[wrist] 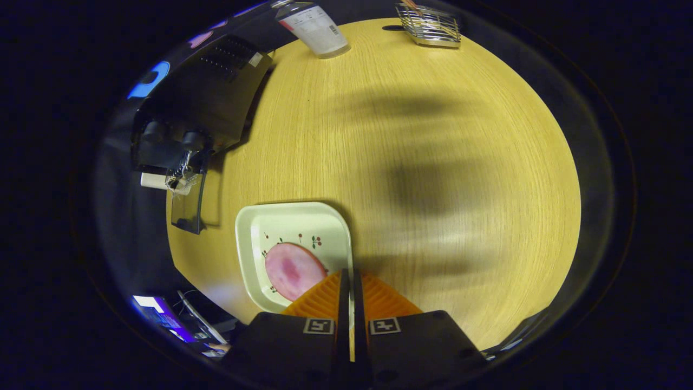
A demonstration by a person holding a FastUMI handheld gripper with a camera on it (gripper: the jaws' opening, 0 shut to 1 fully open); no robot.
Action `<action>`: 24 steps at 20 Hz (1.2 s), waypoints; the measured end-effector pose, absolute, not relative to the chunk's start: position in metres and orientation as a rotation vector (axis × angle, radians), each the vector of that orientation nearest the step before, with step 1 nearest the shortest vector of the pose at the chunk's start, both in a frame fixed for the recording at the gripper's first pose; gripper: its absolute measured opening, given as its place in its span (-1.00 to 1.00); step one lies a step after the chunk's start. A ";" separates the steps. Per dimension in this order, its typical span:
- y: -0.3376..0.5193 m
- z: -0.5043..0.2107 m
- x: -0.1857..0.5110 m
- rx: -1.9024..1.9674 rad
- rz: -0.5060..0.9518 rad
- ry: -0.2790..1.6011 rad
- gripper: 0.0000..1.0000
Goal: Open the toaster oven, put the food inside, and close the toaster oven door.
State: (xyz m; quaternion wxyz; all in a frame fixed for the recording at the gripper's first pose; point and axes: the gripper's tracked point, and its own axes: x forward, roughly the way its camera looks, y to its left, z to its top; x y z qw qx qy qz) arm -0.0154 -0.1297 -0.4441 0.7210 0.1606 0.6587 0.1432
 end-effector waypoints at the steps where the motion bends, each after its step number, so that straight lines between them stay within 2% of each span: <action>1: -0.128 -0.447 -0.016 0.385 0.328 1.444 -0.87; 7: -0.121 -0.437 -0.019 0.605 0.440 1.430 -0.89; 13: -0.098 -0.404 -0.026 0.828 0.550 1.320 -0.89; 17: -0.087 -0.384 -0.028 0.920 0.513 1.273 -0.89; 24: -0.041 -0.346 -0.047 1.024 0.349 1.216 -0.89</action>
